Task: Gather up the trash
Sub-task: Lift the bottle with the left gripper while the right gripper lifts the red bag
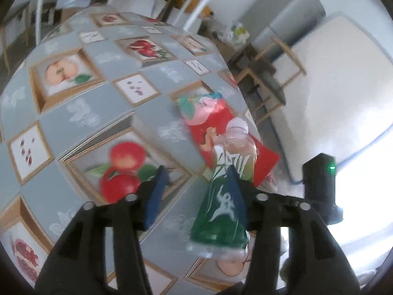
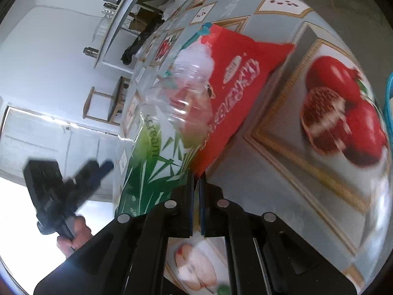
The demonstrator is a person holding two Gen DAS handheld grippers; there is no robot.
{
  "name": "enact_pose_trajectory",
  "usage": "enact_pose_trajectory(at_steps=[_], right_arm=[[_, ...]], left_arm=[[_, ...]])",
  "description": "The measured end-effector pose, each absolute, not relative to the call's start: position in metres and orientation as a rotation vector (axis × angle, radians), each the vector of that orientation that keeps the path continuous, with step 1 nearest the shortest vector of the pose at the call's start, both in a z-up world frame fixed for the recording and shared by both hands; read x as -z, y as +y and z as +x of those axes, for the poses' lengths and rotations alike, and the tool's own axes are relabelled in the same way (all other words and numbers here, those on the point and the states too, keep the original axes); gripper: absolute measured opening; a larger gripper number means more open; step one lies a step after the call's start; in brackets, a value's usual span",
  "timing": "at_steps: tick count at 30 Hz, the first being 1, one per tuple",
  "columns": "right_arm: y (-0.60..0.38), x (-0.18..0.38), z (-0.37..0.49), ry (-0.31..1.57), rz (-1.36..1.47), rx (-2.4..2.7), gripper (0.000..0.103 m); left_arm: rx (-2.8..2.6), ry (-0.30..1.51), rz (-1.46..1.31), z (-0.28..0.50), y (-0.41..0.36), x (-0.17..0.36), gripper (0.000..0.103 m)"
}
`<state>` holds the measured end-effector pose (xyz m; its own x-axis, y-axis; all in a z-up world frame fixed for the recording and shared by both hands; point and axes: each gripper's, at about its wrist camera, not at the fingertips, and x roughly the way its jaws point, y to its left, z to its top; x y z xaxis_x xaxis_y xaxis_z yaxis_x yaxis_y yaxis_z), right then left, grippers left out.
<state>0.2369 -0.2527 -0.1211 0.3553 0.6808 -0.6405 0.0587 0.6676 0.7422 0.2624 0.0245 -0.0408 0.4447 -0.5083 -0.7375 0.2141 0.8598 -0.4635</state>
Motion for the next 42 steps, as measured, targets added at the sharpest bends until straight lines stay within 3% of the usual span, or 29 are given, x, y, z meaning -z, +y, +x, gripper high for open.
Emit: enact_pose_trajectory(at_steps=[9,21,36,42], right_arm=[[-0.262,0.115,0.191,1.148,0.666,-0.47,0.004],[-0.308,0.108,0.158,1.111,0.589,-0.373,0.004],[-0.331,0.112,0.167,1.107,0.665,-0.335,0.008],[-0.346,0.119,0.175,1.114,0.757,-0.363,0.022]], left_arm=[[0.517,1.089,-0.029,0.252,-0.061,0.043,0.059],[0.518,1.17,0.136,0.255,-0.1,0.065,0.064],[0.572,1.269,0.352,0.251,-0.135,0.084,0.06],[0.6,1.288,0.209,0.243,-0.12,0.084,0.059]])
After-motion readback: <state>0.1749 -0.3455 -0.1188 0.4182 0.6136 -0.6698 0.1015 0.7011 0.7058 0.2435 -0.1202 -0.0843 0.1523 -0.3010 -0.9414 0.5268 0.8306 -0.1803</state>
